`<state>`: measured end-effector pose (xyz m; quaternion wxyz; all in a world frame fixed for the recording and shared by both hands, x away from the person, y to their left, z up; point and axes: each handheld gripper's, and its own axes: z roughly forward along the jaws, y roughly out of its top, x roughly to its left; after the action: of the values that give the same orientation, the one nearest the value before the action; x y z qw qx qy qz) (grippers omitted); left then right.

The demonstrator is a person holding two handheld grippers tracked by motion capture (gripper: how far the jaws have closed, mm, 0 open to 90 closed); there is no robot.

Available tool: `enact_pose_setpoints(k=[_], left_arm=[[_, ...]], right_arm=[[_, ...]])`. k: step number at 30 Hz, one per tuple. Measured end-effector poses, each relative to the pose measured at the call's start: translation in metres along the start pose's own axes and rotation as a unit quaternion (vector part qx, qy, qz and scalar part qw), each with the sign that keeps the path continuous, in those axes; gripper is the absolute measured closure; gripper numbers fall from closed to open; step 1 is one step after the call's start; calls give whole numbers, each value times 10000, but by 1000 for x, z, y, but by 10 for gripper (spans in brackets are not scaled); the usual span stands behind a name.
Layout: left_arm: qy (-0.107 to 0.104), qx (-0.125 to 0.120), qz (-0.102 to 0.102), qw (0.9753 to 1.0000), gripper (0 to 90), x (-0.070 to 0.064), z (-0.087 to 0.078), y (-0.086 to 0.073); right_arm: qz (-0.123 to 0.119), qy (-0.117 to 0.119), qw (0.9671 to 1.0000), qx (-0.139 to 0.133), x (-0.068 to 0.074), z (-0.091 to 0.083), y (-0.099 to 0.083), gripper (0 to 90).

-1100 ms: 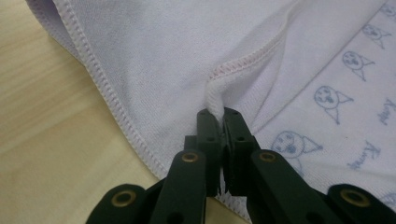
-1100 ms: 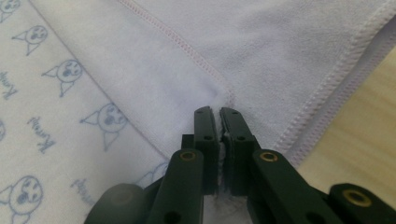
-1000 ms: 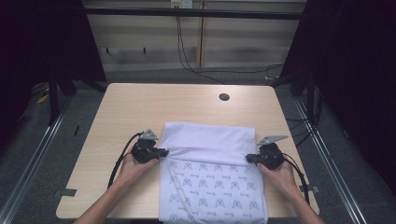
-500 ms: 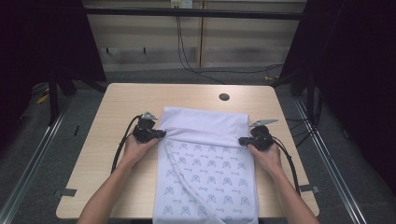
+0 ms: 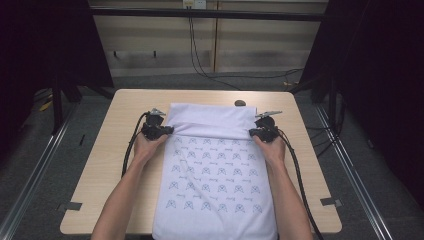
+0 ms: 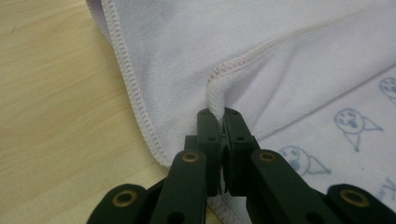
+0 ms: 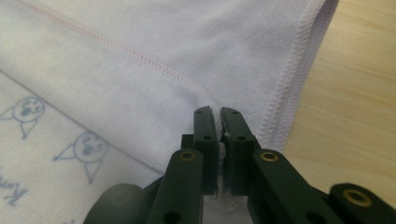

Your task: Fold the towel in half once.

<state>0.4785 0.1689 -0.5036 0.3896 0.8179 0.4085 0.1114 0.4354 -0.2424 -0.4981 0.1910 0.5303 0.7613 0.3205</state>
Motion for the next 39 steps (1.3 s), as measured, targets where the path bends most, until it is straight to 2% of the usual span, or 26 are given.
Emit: enact_pose_setpoints(k=[3, 4, 5, 6, 8, 10, 12, 13, 14, 16, 17, 19, 20, 21, 22, 24, 27, 28, 30, 31, 32, 35, 36, 37, 38, 39], left_arm=[[-310, -367, -46, 9988, 878, 1, -21, 2], [-366, -474, -42, 9982, 878, 0, -30, 5], [-501, -597, -24, 9970, 878, 0, -39, 8], [-527, -697, 14, 9962, 877, -2, -46, 11], [-618, -858, 223, 9941, 877, -8, -67, 21], [-740, -1183, 290, 9898, 877, -18, -93, 31], [-771, -1422, 364, 9862, 876, -27, -112, 35], [-828, -1581, 426, 9830, 876, -33, -125, 37], [-797, -1615, 501, 9824, 876, -36, -133, 39], [-815, -1685, 656, 9801, 876, -45, -154, 43], [-811, -1718, 753, 9789, 876, -50, -166, 46], [-830, -1752, 917, 9767, 875, -57, -186, 49], [-859, -1798, 926, 9755, 875, -60, -192, 50], [-890, -1893, 979, 9730, 875, -64, -203, 50], [-938, -1940, 989, 9715, 875, -66, -210, 49], [-921, -1991, 1107, 9693, 875, -73, -222, 45], [-1180, -2060, 1069, 9655, 874, -81, -233, 29], [-1196, -2048, 1079, 9655, 871, -83, -234, 22], [-1275, -1895, 1034, 9681, 868, -87, -232, 1], [-1308, -1824, 993, 9694, 868, -88, -230, -7], [-1355, -1704, 985, 9710, 868, -90, -227, -21], [-1620, -1372, 869, 9733, 868, -95, -214, -57], [-1616, -1246, 884, 9750, 868, -97, -210, -67], [-1594, -999, 991, 9771, 867, -101, -204, -81], [-1655, -876, 1064, 9765, 865, -103, -201, -89], [-1678, -740, 1093, 9769, 865, -105, -198, -98]], right_arm=[[179, 385, 9984, -385, -10, -13, 3, 861], [190, 611, 9964, -553, -15, -22, 6, 861], [192, 699, 9950, -681, -17, -31, 10, 861], [149, 755, 9941, -768, -20, -41, 15, 862], [73, 801, 9914, -1036, -24, -64, 26, 861], [-11, 918, 9875, -1280, -25, -87, 37, 862], [-202, 912, 9840, -1515, -21, -116, 49, 861], [-271, 916, 9827, -1588, -19, -126, 51, 861], [-343, 964, 9800, -1706, -17, -142, 55, 861], [-479, 1043, 9774, -1775, -12, -165, 56, 861], [-527, 1081, 9761, -1809, -10, -173, 56, 861], [-527, 1334, 9715, -1886, -5, -194, 52, 861], [-560, 1351, 9699, -1948, -2, -203, 50, 861], [-566, 1403, 9677, -2015, 0, -209, 47, 861], [-568, 1538, 9633, -2123, 3, -218, 43, 861], [-642, 1666, 9577, -2256, 9, -232, 35, 861], [-701, 1834, 9511, -2385, 17, -247, 19, 861], [-736, 1893, 9493, -2400, 21, -250, 9, 861], [-629, 2103, 9457, -2396, 25, -251, -8, 861], [-596, 2214, 9453, -2322, 28, -249, -22, 861], [-616, 2209, 9469, -2253, 30, -247, -30, 860], [-671, 2196, 9560, -1824, 39, -240, -62, 859], [-679, 2190, 9600, -1607, 43, -236, -75, 859], [-695, 2214, 9620, -1438, 45, -233, -82, 858], [-801, 2208, 9644, -1218, 49, -228, -93, 857], [-858, 2215, 9651, -1102, 52, -226, -100, 855]])
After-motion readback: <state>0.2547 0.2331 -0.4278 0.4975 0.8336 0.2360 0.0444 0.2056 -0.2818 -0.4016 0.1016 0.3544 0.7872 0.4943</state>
